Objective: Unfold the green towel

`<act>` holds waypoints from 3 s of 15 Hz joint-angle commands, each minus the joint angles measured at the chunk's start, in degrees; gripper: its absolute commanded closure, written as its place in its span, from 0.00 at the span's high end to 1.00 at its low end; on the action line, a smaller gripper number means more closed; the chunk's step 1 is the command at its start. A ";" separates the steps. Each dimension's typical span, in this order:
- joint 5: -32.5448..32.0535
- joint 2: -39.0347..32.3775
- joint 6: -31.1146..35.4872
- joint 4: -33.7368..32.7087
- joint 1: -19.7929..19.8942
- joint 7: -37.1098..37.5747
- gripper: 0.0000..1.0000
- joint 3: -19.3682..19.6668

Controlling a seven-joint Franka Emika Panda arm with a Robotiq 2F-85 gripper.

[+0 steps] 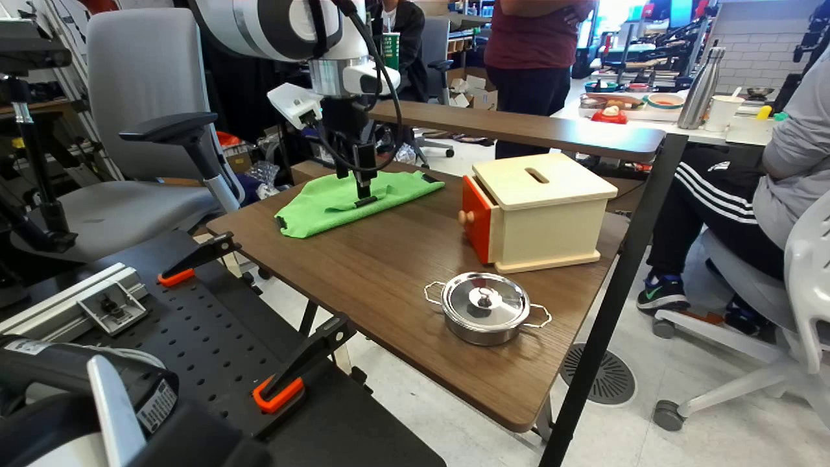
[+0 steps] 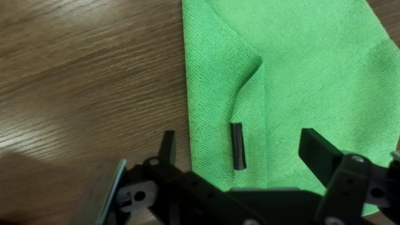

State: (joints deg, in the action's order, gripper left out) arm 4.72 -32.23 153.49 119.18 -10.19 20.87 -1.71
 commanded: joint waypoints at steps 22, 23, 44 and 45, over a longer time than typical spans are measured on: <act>-0.70 -6.07 -0.83 -5.53 -2.92 0.22 0.00 1.70; -0.71 -6.13 -1.02 -5.61 -2.96 0.23 0.00 1.76; -1.03 -5.69 -4.99 -6.01 -2.94 0.05 0.00 1.85; -1.10 -5.47 -5.16 -6.00 -3.04 0.19 0.00 1.88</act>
State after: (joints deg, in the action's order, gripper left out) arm 4.64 -37.53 150.35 114.53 -12.25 20.81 -0.77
